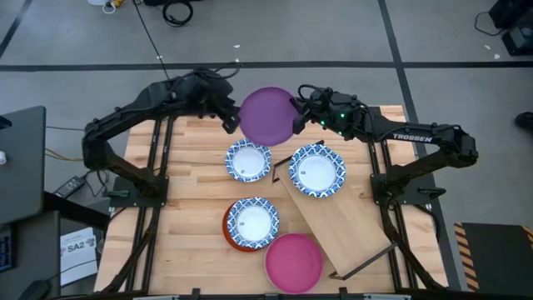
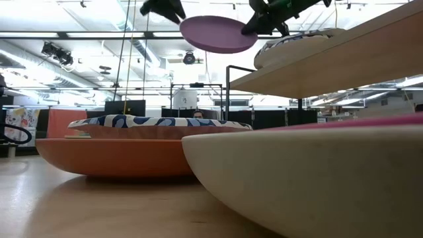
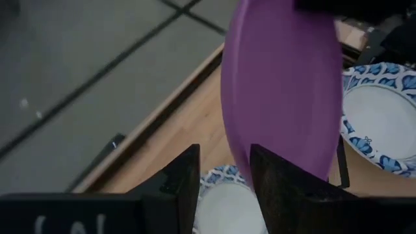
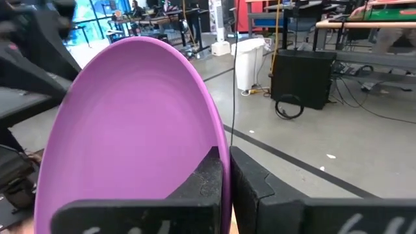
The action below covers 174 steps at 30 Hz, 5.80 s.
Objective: Place and stack plates onto a shelf
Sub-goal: Put the purple plate on the shelf, then stack the white bowl on top of the white bowls on the shelf
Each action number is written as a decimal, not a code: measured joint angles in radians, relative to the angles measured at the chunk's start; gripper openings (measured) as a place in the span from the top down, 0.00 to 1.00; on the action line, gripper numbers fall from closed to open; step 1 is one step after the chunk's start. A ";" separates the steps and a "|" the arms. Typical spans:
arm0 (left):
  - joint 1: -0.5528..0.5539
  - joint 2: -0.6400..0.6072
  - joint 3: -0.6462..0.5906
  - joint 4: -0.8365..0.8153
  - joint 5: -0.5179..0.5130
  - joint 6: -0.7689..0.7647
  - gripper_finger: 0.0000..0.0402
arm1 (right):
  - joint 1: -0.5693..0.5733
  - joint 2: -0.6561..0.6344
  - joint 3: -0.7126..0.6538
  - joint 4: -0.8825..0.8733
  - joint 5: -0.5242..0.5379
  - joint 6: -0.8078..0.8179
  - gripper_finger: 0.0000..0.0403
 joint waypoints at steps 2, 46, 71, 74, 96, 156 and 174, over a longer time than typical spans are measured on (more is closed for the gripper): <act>-0.002 -0.030 0.000 -0.002 0.000 0.029 0.65 | -0.008 0.000 0.000 0.000 0.004 0.000 0.95; -0.311 -0.782 -1.313 0.933 0.002 0.131 0.65 | 0.087 -0.322 0.000 -0.582 -0.847 0.685 0.95; -0.310 -0.782 -1.313 0.935 0.002 0.131 0.65 | 0.636 -0.328 0.000 -0.947 -0.587 0.717 0.95; -0.310 -0.782 -1.313 0.935 0.003 0.131 0.65 | 0.667 -0.328 0.000 -1.012 -0.572 0.719 0.95; -0.310 -0.782 -1.313 0.935 0.002 0.131 0.65 | 0.734 -0.295 0.000 -1.236 -0.444 0.716 0.94; -0.310 -0.782 -1.312 0.935 0.003 0.132 0.65 | 0.730 -0.202 0.000 -1.324 -0.400 0.698 0.57; -0.310 -0.782 -1.312 0.935 0.002 0.132 0.65 | 0.730 -0.219 0.000 -1.323 -0.343 0.660 0.58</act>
